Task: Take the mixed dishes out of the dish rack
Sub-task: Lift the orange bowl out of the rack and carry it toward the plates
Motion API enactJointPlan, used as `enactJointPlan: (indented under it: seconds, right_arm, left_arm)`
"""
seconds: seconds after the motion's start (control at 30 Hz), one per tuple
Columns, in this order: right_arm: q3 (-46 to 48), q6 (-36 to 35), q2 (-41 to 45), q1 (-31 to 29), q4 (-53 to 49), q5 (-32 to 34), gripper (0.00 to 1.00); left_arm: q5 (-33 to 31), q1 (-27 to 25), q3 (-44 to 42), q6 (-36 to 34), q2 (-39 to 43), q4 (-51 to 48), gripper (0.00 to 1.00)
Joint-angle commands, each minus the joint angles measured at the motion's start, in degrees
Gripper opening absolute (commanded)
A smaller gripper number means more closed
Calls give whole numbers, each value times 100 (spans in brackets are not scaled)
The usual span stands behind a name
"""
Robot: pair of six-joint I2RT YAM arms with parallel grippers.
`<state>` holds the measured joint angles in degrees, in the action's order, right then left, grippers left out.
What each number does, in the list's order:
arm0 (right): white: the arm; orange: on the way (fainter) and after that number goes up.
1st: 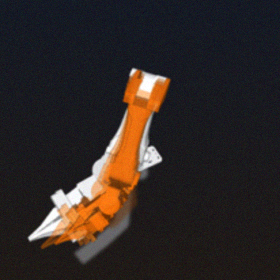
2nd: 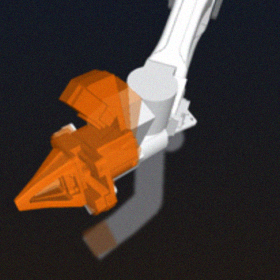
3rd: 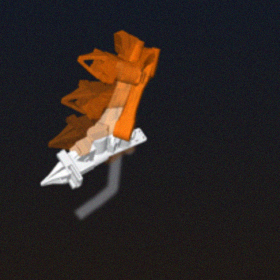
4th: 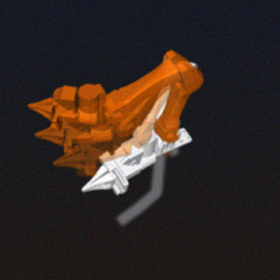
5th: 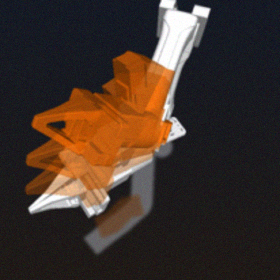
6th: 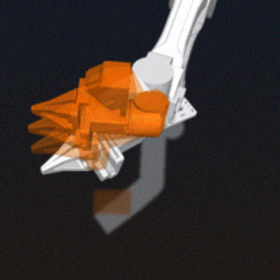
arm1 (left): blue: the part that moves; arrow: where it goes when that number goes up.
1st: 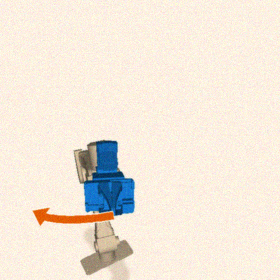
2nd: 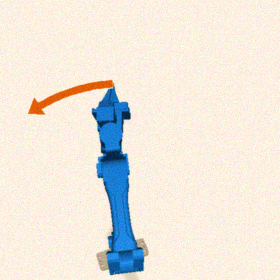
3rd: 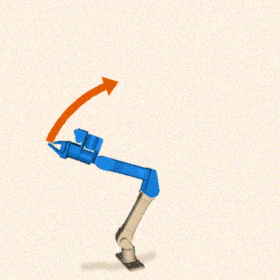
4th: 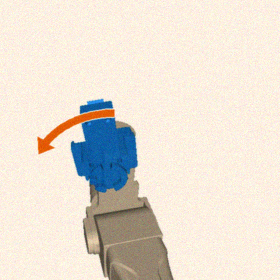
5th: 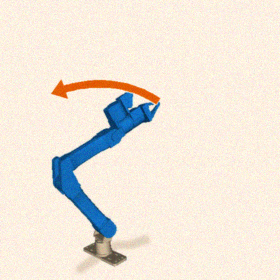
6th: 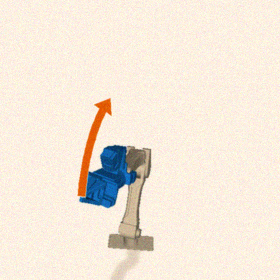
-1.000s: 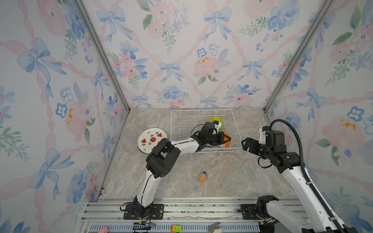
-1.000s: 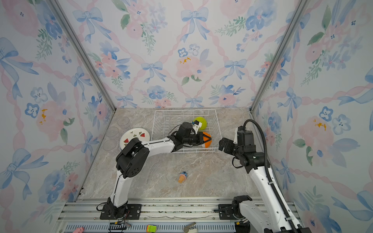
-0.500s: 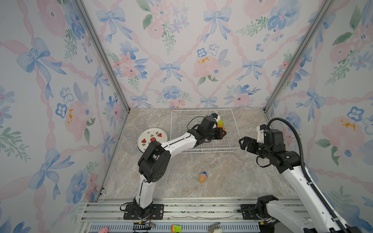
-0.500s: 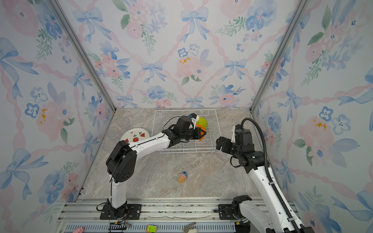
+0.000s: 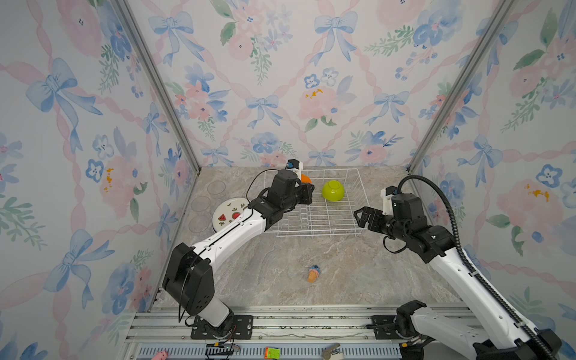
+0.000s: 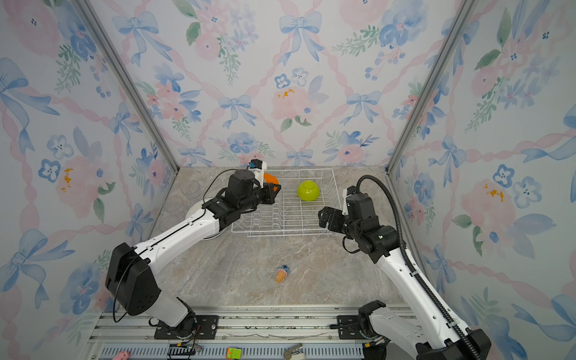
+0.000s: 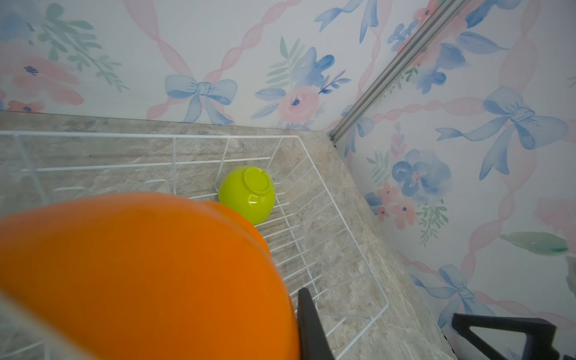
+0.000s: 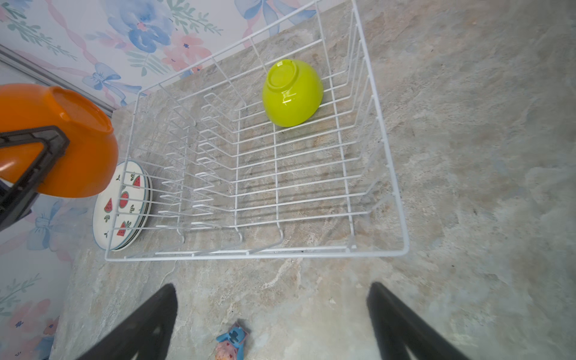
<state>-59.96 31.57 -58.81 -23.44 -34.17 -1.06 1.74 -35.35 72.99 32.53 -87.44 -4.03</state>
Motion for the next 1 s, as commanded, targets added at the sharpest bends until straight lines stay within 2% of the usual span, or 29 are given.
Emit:
enactJointPlan:
  seconds: [0.0,0.3,0.6,0.8,0.97]
  right_arm:
    - [-337,195,-79,-317,265,192,97]
    - [-572,245,-347,-785,260,317,97]
    - [-982,13,-851,-820,310,130,97]
    - [-1245,-171,-1277,-818,360,-16,97]
    - [-1370,-251,-1532,-813,361,-74,97]
  left_arm:
    - [-533,138,-397,-264,584,-159,0]
    - [-1425,482,-1431,-382,2190,-680,0]
    - [-1810,538,-1754,-390,2777,-1862,0]
    - [-1506,528,-2210,-153,3189,-2254,0]
    - [-1494,529,-2453,6,3444,-2755,0]
